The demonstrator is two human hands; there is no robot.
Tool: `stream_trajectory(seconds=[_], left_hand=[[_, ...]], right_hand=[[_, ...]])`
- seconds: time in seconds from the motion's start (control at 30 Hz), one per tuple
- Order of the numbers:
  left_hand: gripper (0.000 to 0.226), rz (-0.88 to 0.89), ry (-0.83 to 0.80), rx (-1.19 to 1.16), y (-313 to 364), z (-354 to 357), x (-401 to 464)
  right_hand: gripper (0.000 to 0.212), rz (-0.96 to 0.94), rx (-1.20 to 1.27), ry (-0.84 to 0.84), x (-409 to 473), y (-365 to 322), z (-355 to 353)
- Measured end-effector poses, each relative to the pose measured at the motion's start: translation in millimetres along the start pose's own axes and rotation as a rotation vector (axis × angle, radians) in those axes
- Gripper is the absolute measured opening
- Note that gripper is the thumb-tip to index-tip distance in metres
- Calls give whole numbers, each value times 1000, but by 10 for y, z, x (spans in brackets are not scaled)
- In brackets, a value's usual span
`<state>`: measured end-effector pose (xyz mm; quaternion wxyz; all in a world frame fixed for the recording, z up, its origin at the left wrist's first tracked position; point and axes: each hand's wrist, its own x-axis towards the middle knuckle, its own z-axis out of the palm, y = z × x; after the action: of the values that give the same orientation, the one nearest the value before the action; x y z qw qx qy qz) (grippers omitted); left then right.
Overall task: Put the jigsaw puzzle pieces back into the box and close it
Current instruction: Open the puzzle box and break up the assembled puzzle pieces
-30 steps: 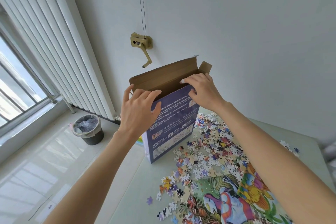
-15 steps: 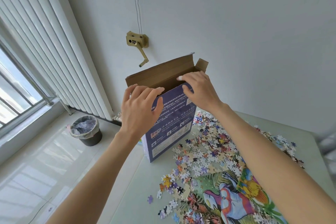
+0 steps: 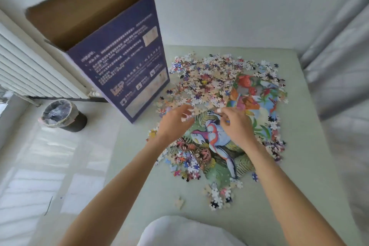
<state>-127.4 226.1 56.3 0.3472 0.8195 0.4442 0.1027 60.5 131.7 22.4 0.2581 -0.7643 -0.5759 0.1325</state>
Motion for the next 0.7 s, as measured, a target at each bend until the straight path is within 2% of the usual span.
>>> stream_trajectory(seconds=[0.1,0.2,0.3,0.4,0.57,0.7], left_hand=[[47,-29,-122,130,38,663,-8],[69,-153,-210,235,-13,1151,-42],[85,-274,-227,330,-161,1413,-86],[92,-322,-178,381,-299,1493,-67],[97,-346,-99,390,-457,1427,138],[94,-364,-82,384,-534,1390,368]], right_hand=[[31,145,-66,-70,-544,610,29],[54,336,-147,-199,-884,1076,69],[73,415,-210,-307,-1004,1363,119],[74,369,-266,-307,-915,1498,143],[67,150,-403,-282,-398,1618,104],[77,106,-431,-404,32,1670,164]])
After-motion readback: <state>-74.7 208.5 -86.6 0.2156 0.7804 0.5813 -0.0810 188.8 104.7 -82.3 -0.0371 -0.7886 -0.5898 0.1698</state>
